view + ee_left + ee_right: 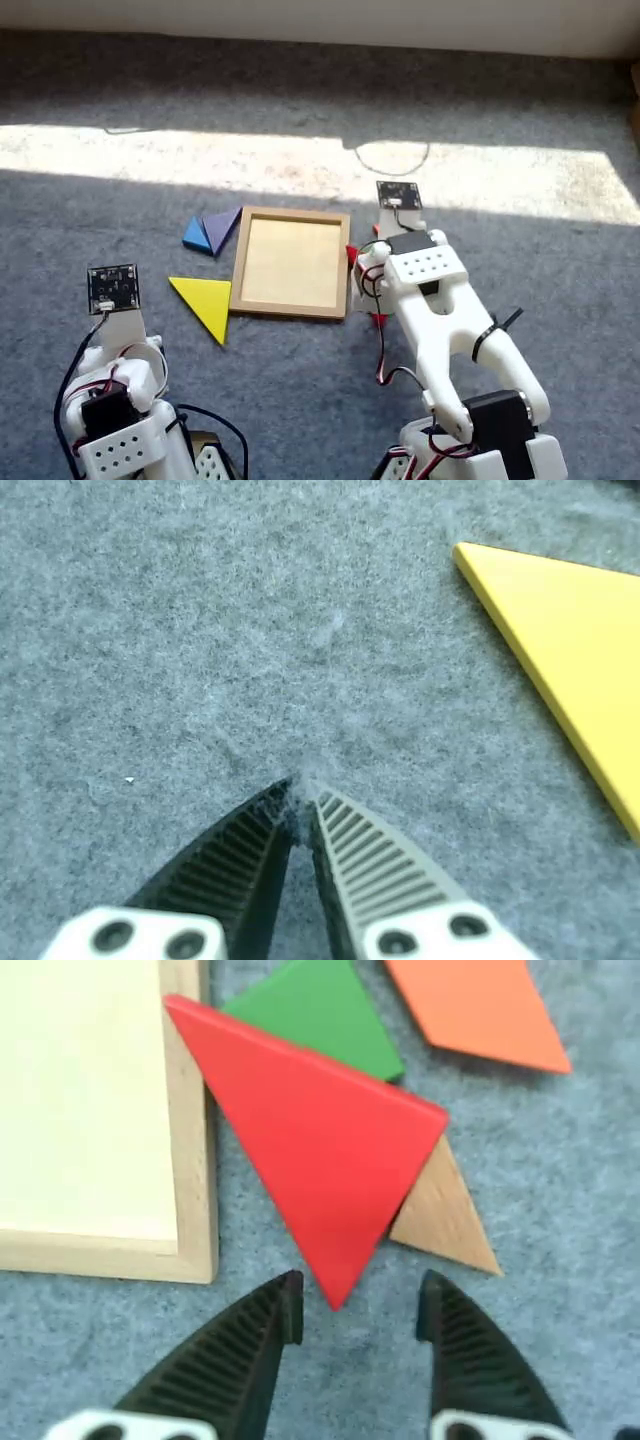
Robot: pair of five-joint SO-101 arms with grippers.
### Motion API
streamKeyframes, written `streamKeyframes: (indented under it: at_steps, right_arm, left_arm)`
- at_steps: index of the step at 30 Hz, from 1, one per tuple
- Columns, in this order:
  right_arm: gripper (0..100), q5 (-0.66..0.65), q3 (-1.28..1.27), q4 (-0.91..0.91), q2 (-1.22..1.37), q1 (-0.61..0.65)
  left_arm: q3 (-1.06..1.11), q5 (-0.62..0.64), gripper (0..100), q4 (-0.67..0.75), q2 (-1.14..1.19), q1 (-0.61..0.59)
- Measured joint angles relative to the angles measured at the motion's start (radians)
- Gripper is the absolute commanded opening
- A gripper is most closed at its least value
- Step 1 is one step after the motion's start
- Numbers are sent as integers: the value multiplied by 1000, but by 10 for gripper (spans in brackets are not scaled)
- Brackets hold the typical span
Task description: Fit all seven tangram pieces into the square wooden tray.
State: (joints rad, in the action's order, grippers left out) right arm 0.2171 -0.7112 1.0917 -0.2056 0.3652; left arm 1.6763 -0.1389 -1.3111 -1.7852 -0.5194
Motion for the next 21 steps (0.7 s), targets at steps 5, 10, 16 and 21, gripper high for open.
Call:
streamKeyframes:
  at_steps: [5, 10, 16, 21]
  right_arm:
    - [408, -97, 6, -3, 0, 0]
    - [408, -189, 37, -3, 0, 0]
    - [408, -221, 41, -3, 0, 72]
    - [408, -221, 69, -3, 21, 92]
  left_arm:
    - [0, 0, 7, 0, 0, 0]
    - [0, 0, 7, 0, 0, 0]
    - [0, 0, 7, 0, 0, 0]
    - [0, 0, 7, 0, 0, 0]
